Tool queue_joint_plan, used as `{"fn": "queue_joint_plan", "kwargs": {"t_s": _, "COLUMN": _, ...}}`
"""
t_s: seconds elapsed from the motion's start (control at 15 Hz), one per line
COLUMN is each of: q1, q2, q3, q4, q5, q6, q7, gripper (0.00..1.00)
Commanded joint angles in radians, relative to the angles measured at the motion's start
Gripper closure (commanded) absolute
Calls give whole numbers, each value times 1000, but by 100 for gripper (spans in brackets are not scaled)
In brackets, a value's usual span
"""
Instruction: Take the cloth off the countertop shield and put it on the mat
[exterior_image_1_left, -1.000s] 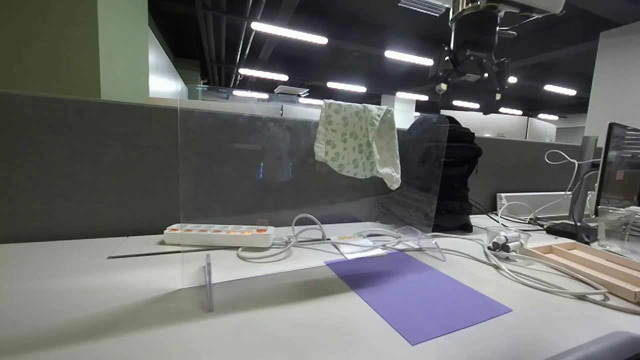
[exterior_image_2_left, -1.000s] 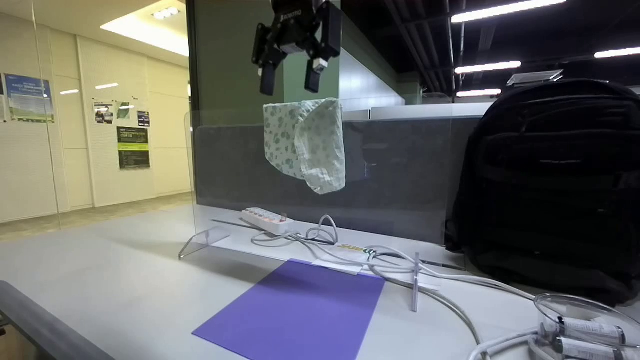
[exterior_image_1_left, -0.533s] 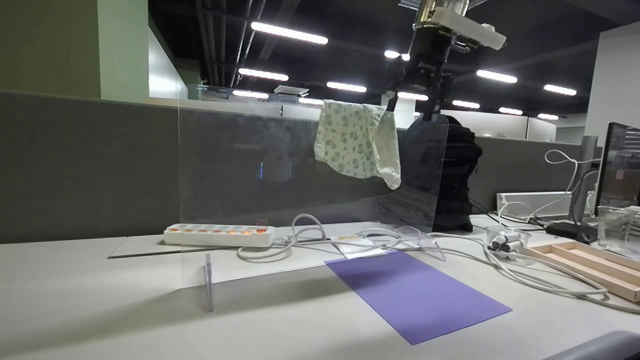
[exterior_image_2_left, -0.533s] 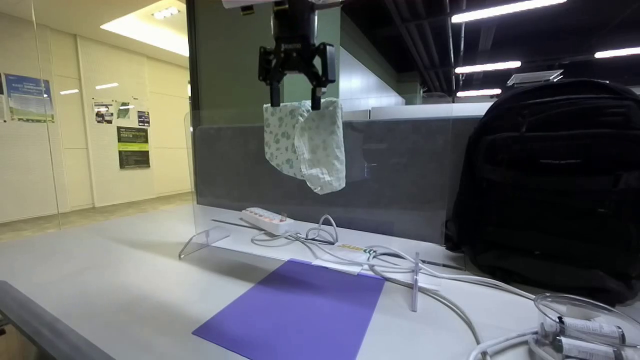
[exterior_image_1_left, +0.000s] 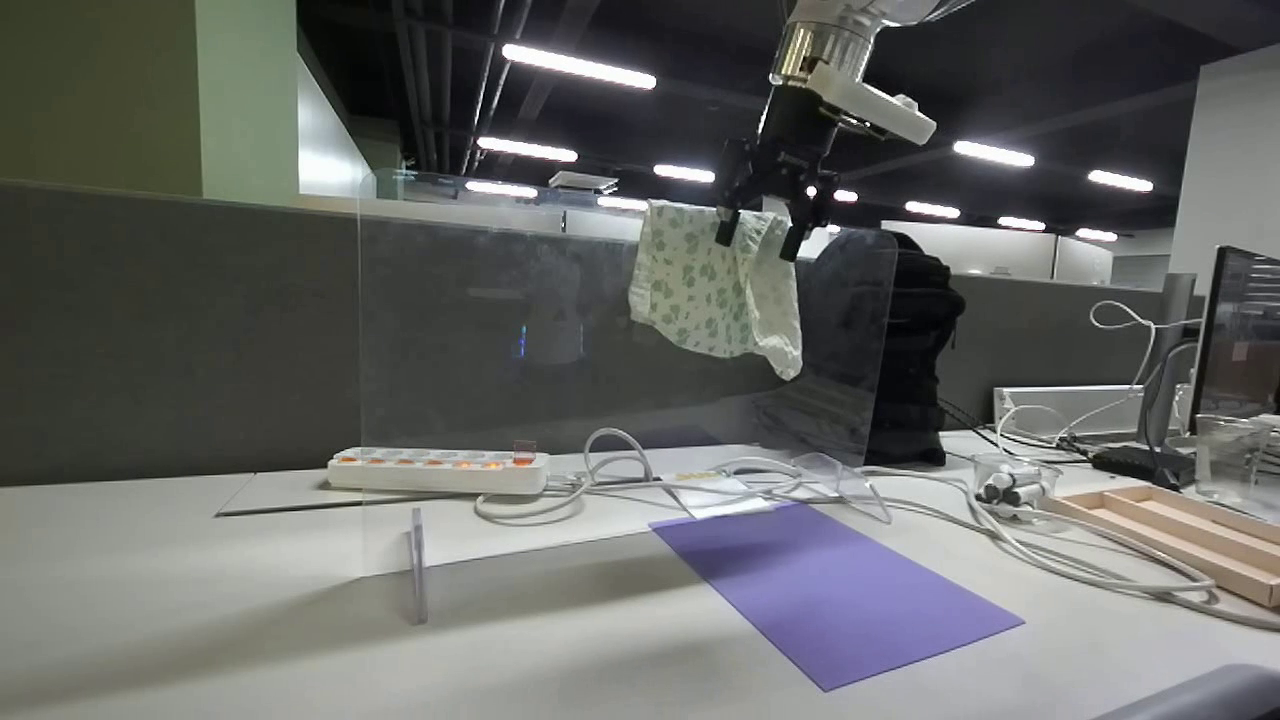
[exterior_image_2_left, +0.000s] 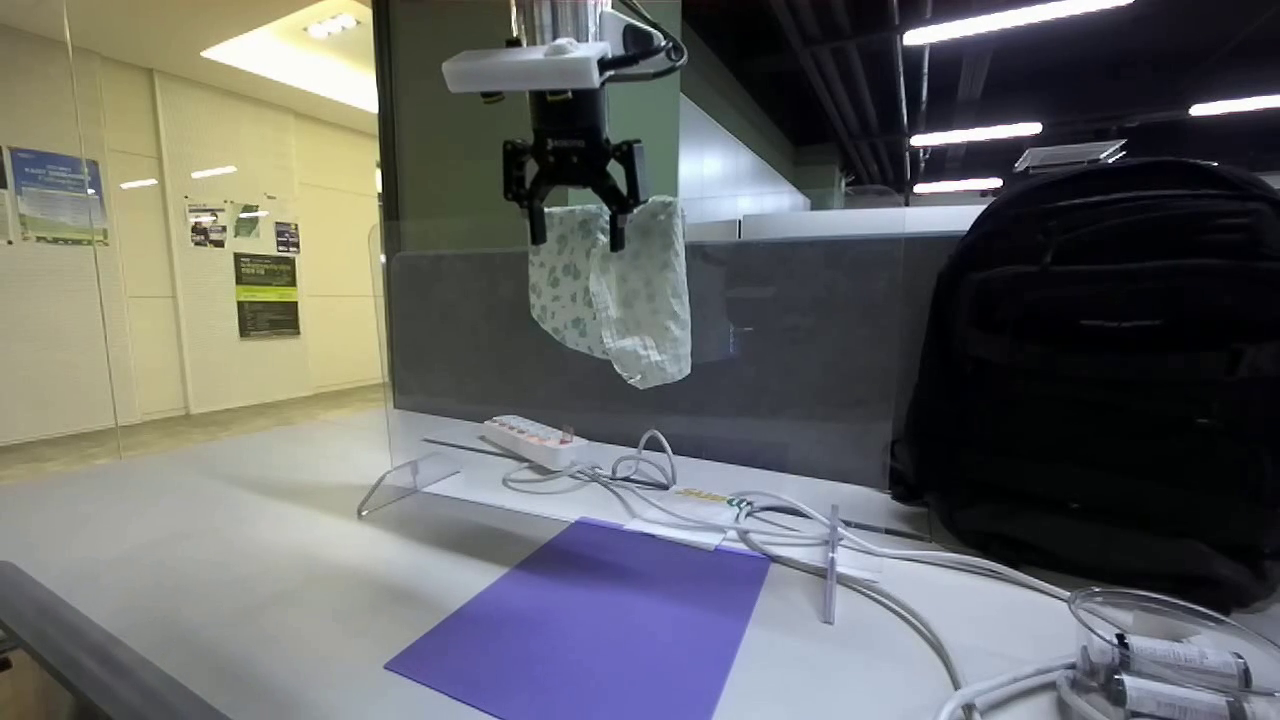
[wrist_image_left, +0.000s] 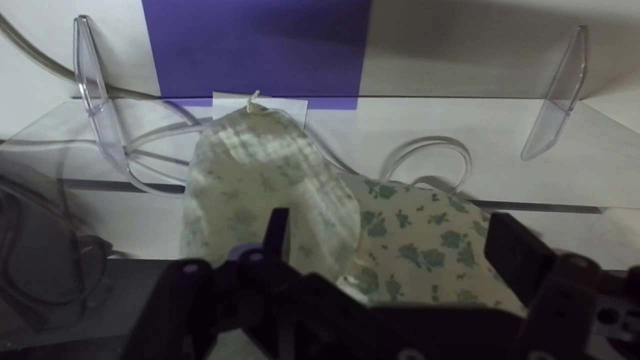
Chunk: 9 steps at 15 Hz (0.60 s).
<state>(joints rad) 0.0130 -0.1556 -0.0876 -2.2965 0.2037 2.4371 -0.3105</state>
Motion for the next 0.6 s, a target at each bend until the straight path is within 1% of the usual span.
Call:
{"fn": "queue_joint_plan", "kwargs": {"t_s": 0.0, "q1": 2, "q2": 11, "q3": 5, "q4": 9, "q5": 8, "q6": 61, "q7": -40, "gripper": 0}}
{"fn": "queue_joint_plan", "kwargs": {"t_s": 0.07, "q1": 1, "q2": 13, "q3": 6, "q4": 8, "q5": 2, "q6": 83, "q7": -46, "gripper": 0}}
{"fn": "queue_joint_plan", "kwargs": {"t_s": 0.13, "q1": 1, "q2": 14, "q3": 6, "q4": 5, "q5": 3, "q6": 109, "q7": -51, "gripper": 25}}
{"fn": "queue_joint_plan", "kwargs": {"t_s": 0.2, "q1": 1, "q2": 16, "q3": 6, "q4": 4, "q5": 2, "q6": 128, "q7": -56, "gripper": 27}}
{"fn": "queue_joint_plan", "kwargs": {"t_s": 0.33, "q1": 3, "q2": 20, "q3": 6, "q4": 2, "q5": 8, "q6": 166, "q7": -63, "gripper": 40}}
{"fn": "queue_joint_plan", "kwargs": {"t_s": 0.4, "q1": 4, "q2": 22, "q3": 5, "q4": 1, "q5": 11, "q6": 180, "q7": -66, "gripper": 49}}
{"fn": "queue_joint_plan", "kwargs": {"t_s": 0.53, "q1": 5, "q2": 24, "q3": 5, "q4": 0, "q5": 14, "q6": 195, "q7": -69, "gripper": 62}}
